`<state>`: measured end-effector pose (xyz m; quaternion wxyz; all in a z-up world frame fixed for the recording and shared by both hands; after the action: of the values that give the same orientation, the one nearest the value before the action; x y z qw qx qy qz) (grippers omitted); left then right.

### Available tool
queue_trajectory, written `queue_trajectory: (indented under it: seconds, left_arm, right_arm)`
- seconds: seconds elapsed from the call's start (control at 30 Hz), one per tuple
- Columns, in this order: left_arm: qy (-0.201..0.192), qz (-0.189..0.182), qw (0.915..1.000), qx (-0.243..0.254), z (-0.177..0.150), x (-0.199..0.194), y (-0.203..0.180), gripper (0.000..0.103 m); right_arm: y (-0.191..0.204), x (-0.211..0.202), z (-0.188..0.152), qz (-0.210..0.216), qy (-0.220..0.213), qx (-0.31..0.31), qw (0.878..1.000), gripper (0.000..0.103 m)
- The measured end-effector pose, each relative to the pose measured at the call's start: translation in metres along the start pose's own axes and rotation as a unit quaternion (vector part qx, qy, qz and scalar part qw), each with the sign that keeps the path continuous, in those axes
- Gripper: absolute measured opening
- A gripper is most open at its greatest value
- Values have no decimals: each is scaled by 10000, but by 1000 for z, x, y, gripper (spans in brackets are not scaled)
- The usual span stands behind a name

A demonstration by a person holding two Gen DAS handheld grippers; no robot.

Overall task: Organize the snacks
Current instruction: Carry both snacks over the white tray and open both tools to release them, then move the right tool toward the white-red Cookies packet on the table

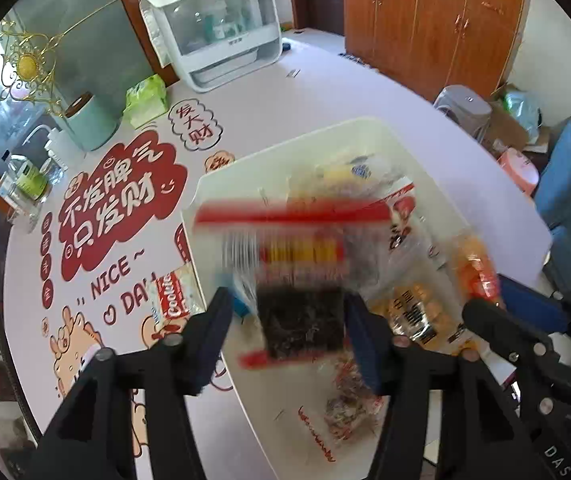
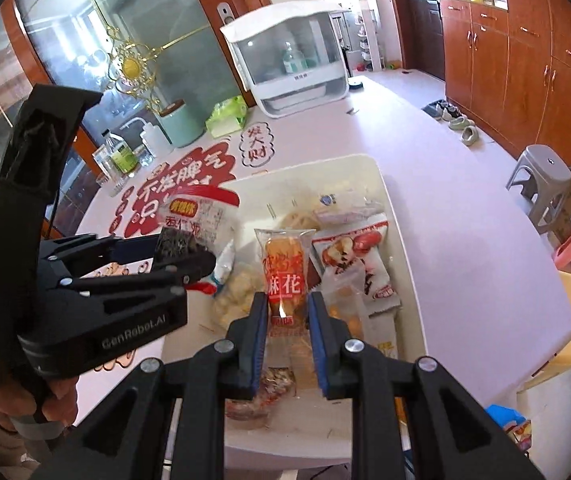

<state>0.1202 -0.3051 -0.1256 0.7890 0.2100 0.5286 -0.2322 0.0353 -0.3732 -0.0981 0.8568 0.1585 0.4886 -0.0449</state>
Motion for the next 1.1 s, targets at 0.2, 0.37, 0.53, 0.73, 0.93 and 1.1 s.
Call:
queue_trajectory:
  seconds: [0.2,0.37,0.53,0.73,0.93,1.1]
  left_arm:
    - [21,334,9994,58,-10,0,1,81]
    - [93,412,9991,52,-17,-1,-1,82]
    - [138,485,9987,60,-22,-4,-2,82]
    - [164,577,9982,55,-28,-7,0,82]
    - [180,640,9978,24,-34,-11,4,82]
    - [170,682,9975,23,-38,-15,9,82]
  right_arm:
    - [-9,2,-4,-19,59,122,9999,42]
    - [-9,0,-7,86,45,131,9999,43]
    - [-7,-2,-9,164,22,118,9998,43]
    - [-7,-1,-11,270,25,162,9995,43]
    - [-4,0,-12,341,33,176,9993,43]
    - [0,2,-14,376,59,160,9991,43]
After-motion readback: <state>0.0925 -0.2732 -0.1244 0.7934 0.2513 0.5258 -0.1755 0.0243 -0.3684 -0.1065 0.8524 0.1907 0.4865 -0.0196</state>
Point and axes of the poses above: each gripper's, at about its wrist camera, not at the fingertips, and x roughly the way its jaws point, y to its left, z to its top, the point moved 8 cm from there along x, roughly the way its jaws point, and after that the axes turned 4 degrees about y, right-handed, at the moved point
